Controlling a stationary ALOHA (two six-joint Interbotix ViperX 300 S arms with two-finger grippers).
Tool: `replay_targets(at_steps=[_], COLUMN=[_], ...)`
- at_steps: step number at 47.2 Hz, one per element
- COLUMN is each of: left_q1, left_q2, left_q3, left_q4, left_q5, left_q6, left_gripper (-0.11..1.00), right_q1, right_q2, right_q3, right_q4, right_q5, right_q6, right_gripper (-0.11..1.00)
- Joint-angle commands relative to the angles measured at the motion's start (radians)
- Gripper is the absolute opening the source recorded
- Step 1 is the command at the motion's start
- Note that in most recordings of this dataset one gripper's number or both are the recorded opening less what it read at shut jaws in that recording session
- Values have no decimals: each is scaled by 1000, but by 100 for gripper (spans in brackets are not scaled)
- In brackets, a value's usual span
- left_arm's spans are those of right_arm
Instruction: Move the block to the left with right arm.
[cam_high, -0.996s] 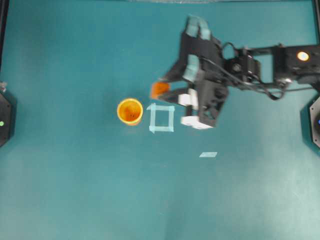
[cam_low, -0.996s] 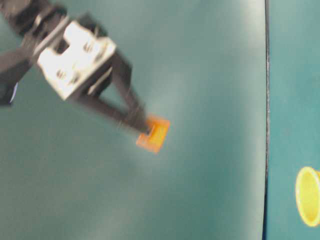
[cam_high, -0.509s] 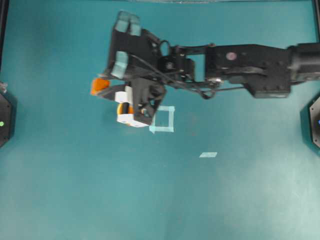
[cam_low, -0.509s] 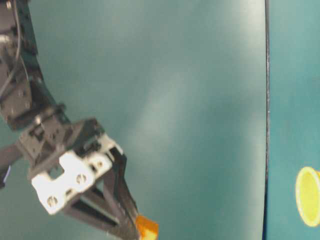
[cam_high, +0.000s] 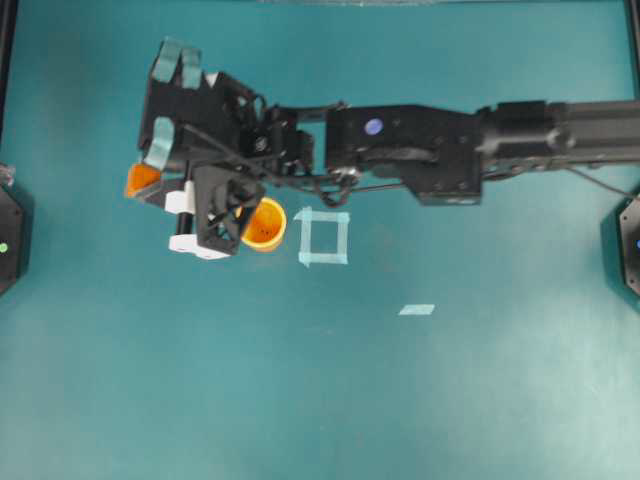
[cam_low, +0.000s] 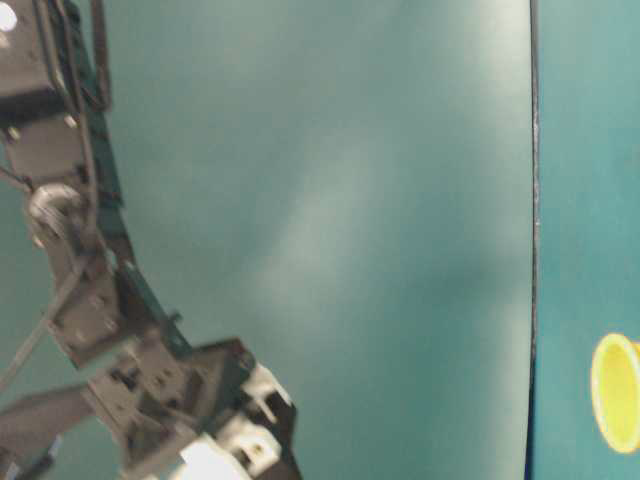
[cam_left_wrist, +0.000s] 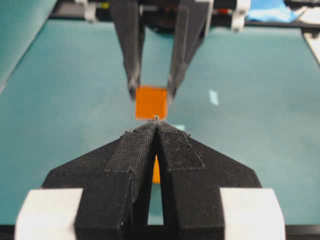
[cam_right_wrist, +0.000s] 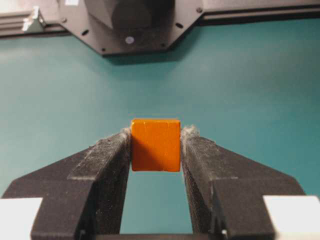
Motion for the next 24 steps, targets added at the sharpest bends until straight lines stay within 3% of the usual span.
replay_targets(at_steps=[1,24], left_q1=[3,3], left_q2=[8,9], left_q3=[-28,-29], left_q4=[3,3], left_q5=[-3,35], left_q6=[6,3], left_gripper=[0,0], right_q1=[0,0], right_q2=[9,160], right_q3=[-60,-219], right_q4=[0,0], right_q5=[-34,-71], right_q6=[-2,-2], right_gripper=[37,37])
